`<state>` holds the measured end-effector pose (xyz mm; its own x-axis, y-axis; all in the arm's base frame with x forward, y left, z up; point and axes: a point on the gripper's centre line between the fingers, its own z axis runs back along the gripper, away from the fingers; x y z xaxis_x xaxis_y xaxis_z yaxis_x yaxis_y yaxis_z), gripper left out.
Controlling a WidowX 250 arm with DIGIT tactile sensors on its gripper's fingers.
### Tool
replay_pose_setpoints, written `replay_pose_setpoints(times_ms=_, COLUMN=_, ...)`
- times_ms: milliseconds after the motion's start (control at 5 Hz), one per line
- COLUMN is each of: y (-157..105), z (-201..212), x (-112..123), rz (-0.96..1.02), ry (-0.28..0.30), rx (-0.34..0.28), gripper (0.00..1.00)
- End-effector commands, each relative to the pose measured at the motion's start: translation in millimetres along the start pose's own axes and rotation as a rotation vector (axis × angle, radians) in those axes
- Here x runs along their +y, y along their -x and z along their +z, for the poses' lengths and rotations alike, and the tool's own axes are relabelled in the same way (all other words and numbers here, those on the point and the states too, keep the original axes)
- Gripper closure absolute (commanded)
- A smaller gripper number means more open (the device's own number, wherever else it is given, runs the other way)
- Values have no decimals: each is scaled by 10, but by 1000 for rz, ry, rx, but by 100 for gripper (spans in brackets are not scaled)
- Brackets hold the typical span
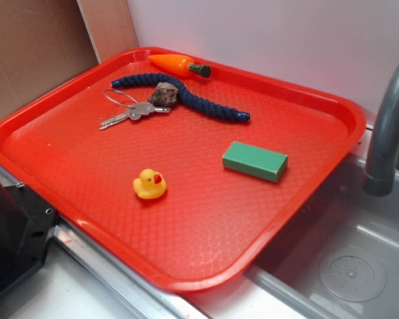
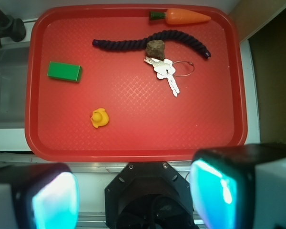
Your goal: Grab the yellow duck.
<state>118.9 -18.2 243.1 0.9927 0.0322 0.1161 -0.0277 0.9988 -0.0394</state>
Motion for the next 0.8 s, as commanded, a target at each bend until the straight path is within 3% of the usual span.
replay_pose_setpoints(times_ms=0, y=0, z=0, x=0, rz=0, ry=0, rx=0, gripper=0)
replay_pose_setpoints(times_ms=200, y=-152, z=-530, x=-212, rz=-211, ry=7, rx=44, gripper=0)
replay_pose_setpoints(times_ms=600, y=-121, z=-1516, x=-397, rz=-443, ry=-41, rx=64, gripper=0)
